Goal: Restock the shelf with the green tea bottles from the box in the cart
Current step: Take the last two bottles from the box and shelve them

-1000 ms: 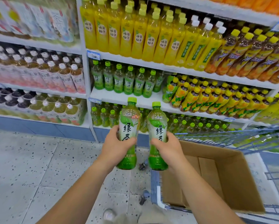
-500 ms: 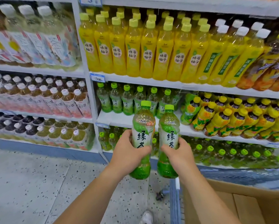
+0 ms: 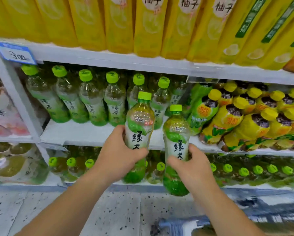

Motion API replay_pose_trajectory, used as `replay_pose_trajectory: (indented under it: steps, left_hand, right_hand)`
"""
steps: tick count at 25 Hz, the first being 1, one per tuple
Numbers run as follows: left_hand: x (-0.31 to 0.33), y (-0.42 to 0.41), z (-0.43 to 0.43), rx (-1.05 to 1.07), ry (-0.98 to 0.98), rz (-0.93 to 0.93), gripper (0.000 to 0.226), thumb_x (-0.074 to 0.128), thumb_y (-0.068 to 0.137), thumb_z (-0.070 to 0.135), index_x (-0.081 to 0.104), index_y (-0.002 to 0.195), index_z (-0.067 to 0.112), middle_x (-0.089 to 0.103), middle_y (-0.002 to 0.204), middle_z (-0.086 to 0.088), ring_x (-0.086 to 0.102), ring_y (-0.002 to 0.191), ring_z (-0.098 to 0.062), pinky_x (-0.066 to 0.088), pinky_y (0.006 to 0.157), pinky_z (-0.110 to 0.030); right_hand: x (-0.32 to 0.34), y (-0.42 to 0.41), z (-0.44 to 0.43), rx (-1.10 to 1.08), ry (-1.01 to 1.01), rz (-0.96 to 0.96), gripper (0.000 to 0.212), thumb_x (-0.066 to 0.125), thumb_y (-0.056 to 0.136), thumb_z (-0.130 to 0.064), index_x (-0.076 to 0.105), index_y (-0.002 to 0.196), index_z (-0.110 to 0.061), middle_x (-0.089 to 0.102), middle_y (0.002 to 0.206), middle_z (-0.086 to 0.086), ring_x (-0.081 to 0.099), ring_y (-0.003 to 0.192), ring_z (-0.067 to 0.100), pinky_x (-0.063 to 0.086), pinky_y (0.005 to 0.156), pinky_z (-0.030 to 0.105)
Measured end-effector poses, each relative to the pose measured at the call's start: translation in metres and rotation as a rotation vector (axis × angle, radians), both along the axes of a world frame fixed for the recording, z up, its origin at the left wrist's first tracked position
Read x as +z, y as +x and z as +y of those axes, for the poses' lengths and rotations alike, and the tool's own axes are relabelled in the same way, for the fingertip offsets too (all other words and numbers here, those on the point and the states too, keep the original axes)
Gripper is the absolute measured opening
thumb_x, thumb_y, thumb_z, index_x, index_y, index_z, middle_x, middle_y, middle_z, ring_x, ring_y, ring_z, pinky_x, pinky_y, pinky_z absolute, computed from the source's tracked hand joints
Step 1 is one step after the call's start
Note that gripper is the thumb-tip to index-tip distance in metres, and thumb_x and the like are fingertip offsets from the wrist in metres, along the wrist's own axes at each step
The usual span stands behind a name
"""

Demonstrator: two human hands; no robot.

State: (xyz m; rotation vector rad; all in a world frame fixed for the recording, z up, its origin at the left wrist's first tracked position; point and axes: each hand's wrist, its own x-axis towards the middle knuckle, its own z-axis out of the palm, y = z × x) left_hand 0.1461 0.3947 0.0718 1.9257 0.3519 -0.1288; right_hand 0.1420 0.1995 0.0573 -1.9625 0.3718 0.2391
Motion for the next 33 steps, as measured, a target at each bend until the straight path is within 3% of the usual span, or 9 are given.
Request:
replay_pose_trajectory:
  steps: [2,5,10,14,19,23,28,31,33]
  left_hand:
    - [-0.011,0.018,-0.001,-0.034,0.015,-0.047,0.045,0.087,0.070,0.021,0.056,0.101,0.031,0.071,0.089,0.011,0.067,0.072,0.002,0.059,0.063,-0.023]
    - [-0.022,0.036,0.002,-0.071,0.036,-0.136,0.041,0.087,0.069,0.021,0.060,0.098,0.032,0.071,0.085,0.020,0.065,0.073,0.007,0.050,0.058,-0.012]
    - [-0.035,0.053,0.013,-0.076,0.070,-0.240,0.043,0.088,0.070,0.029,0.063,0.103,0.042,0.069,0.092,0.032,0.064,0.082,0.012,0.047,0.063,-0.009]
    - [-0.047,0.064,0.012,-0.023,-0.001,-0.325,0.044,0.090,0.069,0.024,0.064,0.097,0.045,0.071,0.095,0.029,0.067,0.084,0.006,0.055,0.076,-0.022]
    - [-0.062,0.067,0.009,-0.018,0.000,-0.363,0.052,0.091,0.068,0.026,0.062,0.095,0.059,0.071,0.106,0.016,0.067,0.094,0.000,0.052,0.085,-0.024]
    - [-0.066,0.063,0.005,-0.001,-0.013,-0.342,0.046,0.089,0.070,0.021,0.061,0.091,0.051,0.067,0.091,0.038,0.063,0.085,0.015,0.044,0.069,-0.002]
    - [-0.071,0.059,0.009,0.007,0.045,-0.333,0.046,0.088,0.070,0.032,0.054,0.098,0.046,0.063,0.085,0.035,0.059,0.084,0.015,0.039,0.071,-0.010]
    - [-0.077,0.060,0.010,-0.009,0.091,-0.337,0.044,0.087,0.072,0.035,0.053,0.101,0.039,0.058,0.091,0.030,0.054,0.085,0.011,0.038,0.068,-0.011]
    - [-0.080,0.060,0.011,-0.036,0.124,-0.323,0.041,0.087,0.072,0.033,0.052,0.092,0.041,0.054,0.089,0.031,0.051,0.081,0.014,0.035,0.068,-0.008]
  right_hand:
    - [-0.010,0.018,-0.001,-0.017,-0.003,-0.015,0.023,0.078,0.075,-0.021,0.067,0.093,-0.028,0.074,0.083,-0.007,0.068,0.068,0.010,0.053,0.054,0.026]
    - [-0.017,0.046,0.000,-0.026,0.011,-0.047,0.029,0.081,0.075,-0.023,0.069,0.100,-0.029,0.077,0.087,-0.012,0.073,0.077,0.009,0.063,0.069,0.037]
    - [-0.023,0.079,-0.005,-0.079,-0.012,-0.167,0.031,0.085,0.072,-0.023,0.069,0.098,-0.030,0.076,0.086,-0.016,0.073,0.080,0.006,0.061,0.075,0.036]
    - [-0.035,0.091,-0.003,-0.099,-0.076,-0.250,0.034,0.088,0.070,-0.025,0.066,0.094,-0.034,0.075,0.089,-0.017,0.072,0.084,0.007,0.061,0.082,0.039]
    - [-0.055,0.090,0.002,-0.118,-0.085,-0.355,0.040,0.087,0.074,-0.023,0.062,0.104,-0.035,0.074,0.099,-0.015,0.070,0.091,0.004,0.059,0.087,0.036]
    - [-0.064,0.087,0.006,-0.139,-0.142,-0.365,0.035,0.082,0.080,-0.029,0.056,0.104,-0.034,0.067,0.097,-0.014,0.064,0.090,0.003,0.051,0.079,0.022]
    - [-0.088,0.074,0.009,-0.228,-0.210,-0.278,0.045,0.079,0.084,-0.035,0.059,0.123,-0.023,0.063,0.110,-0.010,0.059,0.095,0.006,0.049,0.086,0.027]
    - [-0.099,0.081,0.011,-0.227,-0.316,-0.257,0.039,0.074,0.088,-0.036,0.064,0.122,-0.020,0.069,0.102,-0.007,0.061,0.076,-0.001,0.053,0.076,0.026]
    - [-0.105,0.092,0.015,-0.241,-0.324,-0.279,0.032,0.072,0.089,-0.035,0.066,0.117,-0.018,0.071,0.102,-0.004,0.066,0.082,0.008,0.057,0.080,0.032]
